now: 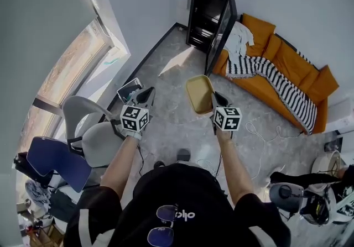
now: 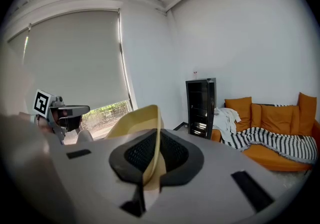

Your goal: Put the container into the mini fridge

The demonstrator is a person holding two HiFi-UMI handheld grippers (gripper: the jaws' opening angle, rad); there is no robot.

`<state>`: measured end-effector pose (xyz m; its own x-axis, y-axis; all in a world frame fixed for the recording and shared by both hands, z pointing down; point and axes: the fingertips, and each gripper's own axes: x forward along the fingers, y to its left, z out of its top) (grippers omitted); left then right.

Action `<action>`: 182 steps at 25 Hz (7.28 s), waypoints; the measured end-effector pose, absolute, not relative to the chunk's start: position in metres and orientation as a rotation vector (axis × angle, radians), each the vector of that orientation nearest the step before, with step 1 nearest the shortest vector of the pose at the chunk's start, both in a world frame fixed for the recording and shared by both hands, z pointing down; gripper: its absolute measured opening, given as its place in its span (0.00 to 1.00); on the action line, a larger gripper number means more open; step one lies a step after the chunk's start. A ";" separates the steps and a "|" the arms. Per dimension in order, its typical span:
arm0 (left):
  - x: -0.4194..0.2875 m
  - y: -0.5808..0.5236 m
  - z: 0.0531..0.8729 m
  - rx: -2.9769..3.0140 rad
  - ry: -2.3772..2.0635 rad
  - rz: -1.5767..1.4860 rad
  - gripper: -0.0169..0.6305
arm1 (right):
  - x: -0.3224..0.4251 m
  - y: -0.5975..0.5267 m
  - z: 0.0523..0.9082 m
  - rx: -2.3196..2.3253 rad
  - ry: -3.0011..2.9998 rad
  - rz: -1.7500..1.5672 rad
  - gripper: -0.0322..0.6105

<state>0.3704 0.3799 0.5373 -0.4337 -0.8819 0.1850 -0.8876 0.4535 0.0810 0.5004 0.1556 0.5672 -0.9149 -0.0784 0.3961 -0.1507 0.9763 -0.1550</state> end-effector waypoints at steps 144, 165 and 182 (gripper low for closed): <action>-0.376 -0.382 0.543 2.390 -1.631 0.257 0.04 | -0.229 -0.434 0.607 1.053 -2.519 0.715 0.09; -0.396 -0.420 0.588 2.551 -1.309 0.332 0.04 | -0.253 -0.454 0.667 1.417 -2.356 0.882 0.09; -0.379 -0.425 0.619 2.595 -1.230 0.357 0.04 | -0.260 -0.510 0.697 1.743 -2.300 1.008 0.09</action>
<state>-0.3788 -0.4246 0.6193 0.6141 -0.7206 0.3219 -0.7811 -0.6134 0.1168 -0.2600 -0.5099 0.6970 -0.3472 -0.8287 0.4390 -0.8845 0.1338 -0.4469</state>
